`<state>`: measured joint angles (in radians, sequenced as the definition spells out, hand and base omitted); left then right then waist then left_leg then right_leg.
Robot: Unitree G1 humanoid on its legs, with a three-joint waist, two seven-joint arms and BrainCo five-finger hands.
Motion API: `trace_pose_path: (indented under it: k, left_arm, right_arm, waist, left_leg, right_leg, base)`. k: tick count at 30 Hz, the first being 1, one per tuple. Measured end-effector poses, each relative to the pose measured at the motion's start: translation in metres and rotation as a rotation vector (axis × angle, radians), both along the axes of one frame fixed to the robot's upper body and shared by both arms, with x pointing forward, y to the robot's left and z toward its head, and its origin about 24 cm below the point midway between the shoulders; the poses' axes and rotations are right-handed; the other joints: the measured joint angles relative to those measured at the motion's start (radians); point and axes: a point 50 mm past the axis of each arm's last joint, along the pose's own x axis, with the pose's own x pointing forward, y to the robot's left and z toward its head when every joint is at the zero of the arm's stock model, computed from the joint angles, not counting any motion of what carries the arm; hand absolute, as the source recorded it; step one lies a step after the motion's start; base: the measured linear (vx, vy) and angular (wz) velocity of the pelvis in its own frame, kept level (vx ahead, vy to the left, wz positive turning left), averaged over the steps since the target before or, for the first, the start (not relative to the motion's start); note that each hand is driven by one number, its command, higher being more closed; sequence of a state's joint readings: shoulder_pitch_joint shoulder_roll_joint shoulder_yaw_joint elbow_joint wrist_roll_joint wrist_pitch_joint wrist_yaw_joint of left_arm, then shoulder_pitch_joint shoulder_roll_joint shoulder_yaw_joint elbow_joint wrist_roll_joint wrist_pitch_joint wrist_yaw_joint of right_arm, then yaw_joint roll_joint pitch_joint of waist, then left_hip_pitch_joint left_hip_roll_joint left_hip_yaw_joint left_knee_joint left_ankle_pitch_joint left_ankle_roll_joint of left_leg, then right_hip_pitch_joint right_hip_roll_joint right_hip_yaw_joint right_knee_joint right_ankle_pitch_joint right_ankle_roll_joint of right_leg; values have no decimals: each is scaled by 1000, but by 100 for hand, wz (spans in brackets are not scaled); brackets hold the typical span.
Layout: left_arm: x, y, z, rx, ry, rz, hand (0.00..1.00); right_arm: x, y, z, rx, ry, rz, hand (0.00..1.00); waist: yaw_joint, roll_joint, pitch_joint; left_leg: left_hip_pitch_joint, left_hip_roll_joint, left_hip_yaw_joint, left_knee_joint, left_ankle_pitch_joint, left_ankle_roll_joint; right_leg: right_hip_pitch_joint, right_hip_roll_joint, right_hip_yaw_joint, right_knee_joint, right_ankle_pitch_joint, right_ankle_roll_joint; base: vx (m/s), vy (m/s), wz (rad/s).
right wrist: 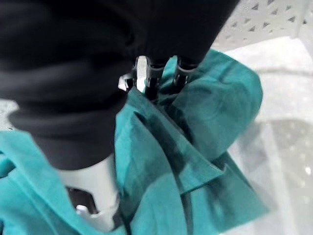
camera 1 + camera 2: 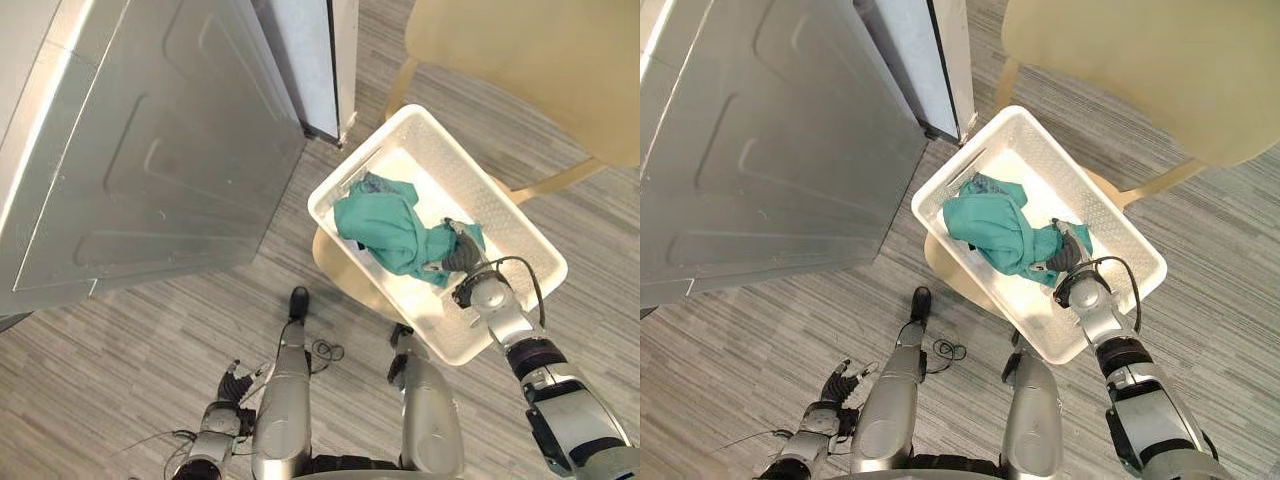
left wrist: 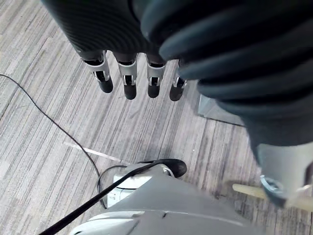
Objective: Pick up the laundry basket with both hands and put the clothes into the washing machine.
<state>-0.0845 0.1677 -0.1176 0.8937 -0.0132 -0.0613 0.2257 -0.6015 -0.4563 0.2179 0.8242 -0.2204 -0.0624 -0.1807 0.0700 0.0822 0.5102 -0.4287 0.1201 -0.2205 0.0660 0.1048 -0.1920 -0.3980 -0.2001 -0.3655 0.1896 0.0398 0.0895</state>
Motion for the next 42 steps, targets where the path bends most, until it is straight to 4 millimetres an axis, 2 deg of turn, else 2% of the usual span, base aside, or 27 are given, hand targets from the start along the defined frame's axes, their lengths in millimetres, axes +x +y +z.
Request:
trace_pose_path:
  k: [2, 3, 7, 14, 15, 16, 19, 22, 26, 29, 34, 36, 42]
  left_arm:
    - [6, -1, 3, -10, -21, 5, 0]
    - [9, -2, 5, -10, -29, 7, 0]
    - [12, -4, 6, -13, -36, 19, 0]
    - [13, -4, 4, -6, -18, 34, 0]
    - [13, -4, 4, -4, -17, 38, 0]
    - [13, -5, 4, -4, -16, 40, 0]
    - [13, -4, 4, -5, -16, 41, 0]
    - [14, -5, 5, -8, -19, 40, 0]
    - [13, -6, 4, -22, -10, 24, 0]
    - [5, -6, -2, -34, 33, 19, 0]
    - [-28, 9, -18, -41, 138, 99, 0]
    - [-39, 14, -23, -44, 174, 124, 0]
    - [-72, 22, -35, -50, 292, 194, 0]
  right_arm:
    - [3, 0, 1, -11, -10, -21, 0]
    - [4, -2, 1, -15, -14, -42, 100]
    - [2, -7, -2, -29, -16, -82, 100]
    - [2, -9, -4, -84, -6, -95, 100]
    - [1, -11, -8, -83, 24, -106, 100]
    - [-4, -14, -23, -78, 108, -129, 100]
    - [-14, -17, -40, -51, 185, -157, 100]
    - [-22, -23, -50, -30, 232, -187, 100]
    - [-26, -32, -48, 53, 209, -253, 100]
    - [-26, -35, -37, 196, 107, -302, 100]
    - [-26, -19, -12, 372, -69, -261, 100]
    - [-27, -12, -5, 425, -117, -242, 100]
    - [-40, 4, 5, 578, -210, -204, 100]
  waist:
    - [1, 1, 0]
    - [2, 0, 0]
    - [5, -1, -1]
    - [5, -3, -2]
    - [5, -3, -2]
    - [5, -3, -2]
    - [6, -3, -2]
    - [8, -3, -2]
    - [5, -16, -11]
    - [1, -36, -67]
    - [-1, -89, -184]
    - [-1, -102, -225]
    - [-9, -110, -328]
  left_leg:
    - [-10, -5, -24, -12, 13, -2]
    - [-10, -9, -37, -26, 23, -2]
    - [-10, -20, -54, -30, 30, -1]
    - [5, -20, -49, -18, 33, -4]
    - [11, -19, -48, -19, 33, -4]
    - [22, -18, -47, -21, 33, -4]
    - [53, -17, -47, -30, 33, -5]
    - [92, -17, -41, -40, 33, -5]
    - [147, -14, -18, -57, 33, -5]
    - [161, -12, 7, -67, 33, -4]
    - [234, 8, 75, -100, 33, -3]
    - [254, 13, 96, -104, 29, 2]
    - [343, 17, 157, -132, 15, 21]
  right_leg:
    - [-12, -11, -22, 30, -16, 0]
    - [-18, -20, -33, 52, -30, 1]
    - [-29, -44, -44, 107, -60, 2]
    - [-20, -40, -35, 109, -64, 1]
    - [-13, -39, -35, 105, -63, 1]
    - [0, -38, -35, 101, -63, 1]
    - [38, -36, -36, 85, -61, 4]
    - [83, -35, -36, 64, -53, 8]
    - [126, -29, -19, 37, -36, 12]
    - [138, -22, 1, 1, -14, 17]
    - [194, 8, 49, -83, 28, 15]
    - [209, 18, 69, -105, 38, 17]
    - [278, 30, 125, -168, 53, 32]
  base:
    - [-44, -31, 39]
    - [-37, -41, 38]
    - [-20, -37, 22]
    - [-8, -47, -4]
    - [12, -42, -4]
    - [14, -42, 0]
    - [24, -33, 4]
    - [4, -12, 0]
    - [-19, -3, -13]
    - [-24, 10, -21]
    - [-10, -2, -33]
    - [-17, -2, -33]
    - [-13, 11, -25]
